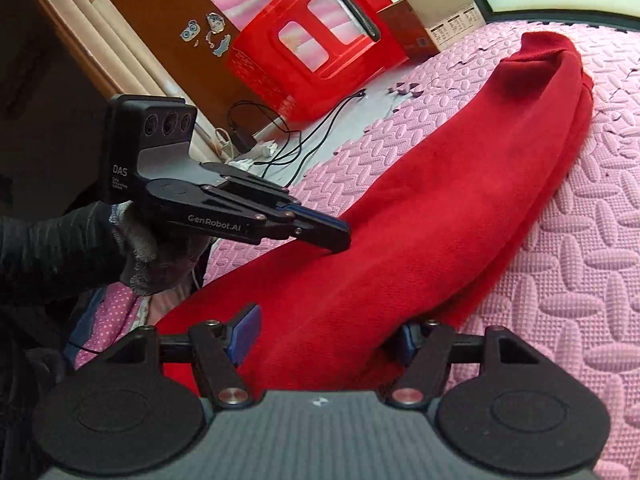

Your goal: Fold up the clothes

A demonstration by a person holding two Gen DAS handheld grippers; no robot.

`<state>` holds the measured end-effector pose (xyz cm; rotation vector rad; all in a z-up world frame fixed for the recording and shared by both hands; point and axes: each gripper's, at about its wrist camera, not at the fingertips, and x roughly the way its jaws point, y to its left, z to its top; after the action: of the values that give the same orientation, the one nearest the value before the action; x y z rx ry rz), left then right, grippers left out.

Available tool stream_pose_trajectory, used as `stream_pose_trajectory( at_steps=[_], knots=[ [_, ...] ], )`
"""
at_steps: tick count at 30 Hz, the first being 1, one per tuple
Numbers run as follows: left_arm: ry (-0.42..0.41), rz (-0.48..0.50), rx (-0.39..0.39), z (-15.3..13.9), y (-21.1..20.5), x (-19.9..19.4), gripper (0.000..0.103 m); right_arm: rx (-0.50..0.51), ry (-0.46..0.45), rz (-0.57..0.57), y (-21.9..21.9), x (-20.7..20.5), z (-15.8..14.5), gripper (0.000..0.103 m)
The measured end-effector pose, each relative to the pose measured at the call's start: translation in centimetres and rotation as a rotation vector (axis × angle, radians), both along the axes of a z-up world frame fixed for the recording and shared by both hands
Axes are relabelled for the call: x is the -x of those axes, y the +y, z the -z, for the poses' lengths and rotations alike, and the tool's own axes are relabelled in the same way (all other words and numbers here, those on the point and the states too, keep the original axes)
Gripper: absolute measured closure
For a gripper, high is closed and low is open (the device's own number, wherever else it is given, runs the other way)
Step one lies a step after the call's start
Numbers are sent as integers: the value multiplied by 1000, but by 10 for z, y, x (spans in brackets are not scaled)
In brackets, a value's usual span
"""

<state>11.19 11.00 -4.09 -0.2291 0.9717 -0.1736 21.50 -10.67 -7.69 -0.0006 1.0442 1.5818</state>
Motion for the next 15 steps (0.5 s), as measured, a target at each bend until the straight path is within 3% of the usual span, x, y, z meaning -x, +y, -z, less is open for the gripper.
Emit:
stream_pose_trajectory(
  at_steps=[6, 11, 15],
  knots=[
    [-8, -5, -22, 1, 1, -4, 94, 47, -8, -93, -22, -8, -10, 35],
    [-18, 19, -43, 0, 0, -7, 94, 104, -113, -83, -20, 13, -24, 35],
    [-37, 43, -61, -7, -4, -2, 92, 152, -201, 3, -29, 19, -41, 36]
  ],
)
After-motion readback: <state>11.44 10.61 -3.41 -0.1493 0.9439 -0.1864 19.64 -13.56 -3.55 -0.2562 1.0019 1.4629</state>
